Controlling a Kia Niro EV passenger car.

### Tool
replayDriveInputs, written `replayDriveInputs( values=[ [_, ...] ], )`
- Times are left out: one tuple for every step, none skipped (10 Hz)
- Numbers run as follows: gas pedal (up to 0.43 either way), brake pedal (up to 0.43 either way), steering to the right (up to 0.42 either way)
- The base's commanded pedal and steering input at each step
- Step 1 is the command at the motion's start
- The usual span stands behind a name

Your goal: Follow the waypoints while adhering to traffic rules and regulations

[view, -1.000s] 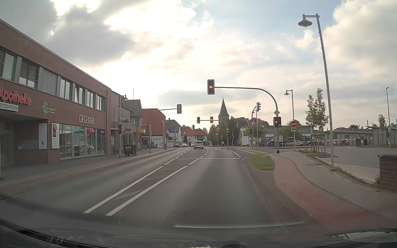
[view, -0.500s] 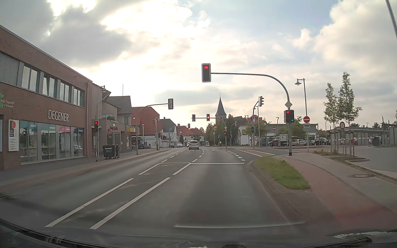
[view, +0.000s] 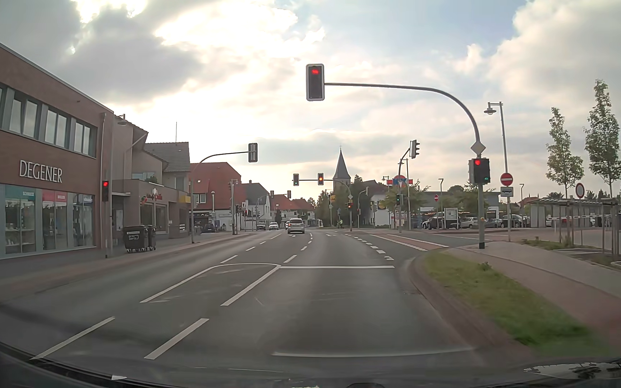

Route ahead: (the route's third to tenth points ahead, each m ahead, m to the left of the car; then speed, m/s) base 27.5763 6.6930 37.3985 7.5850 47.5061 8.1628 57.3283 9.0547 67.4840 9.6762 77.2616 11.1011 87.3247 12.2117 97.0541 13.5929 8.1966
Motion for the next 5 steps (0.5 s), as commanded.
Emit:
replayDriveInputs(
  values=[
    [0.0,0.293,0.006],
    [0.0,0.299,0.006],
    [0.0,0.311,0.004],
    [0.0,0.317,0.003],
    [0.0,0.317,0.0]
  ],
)
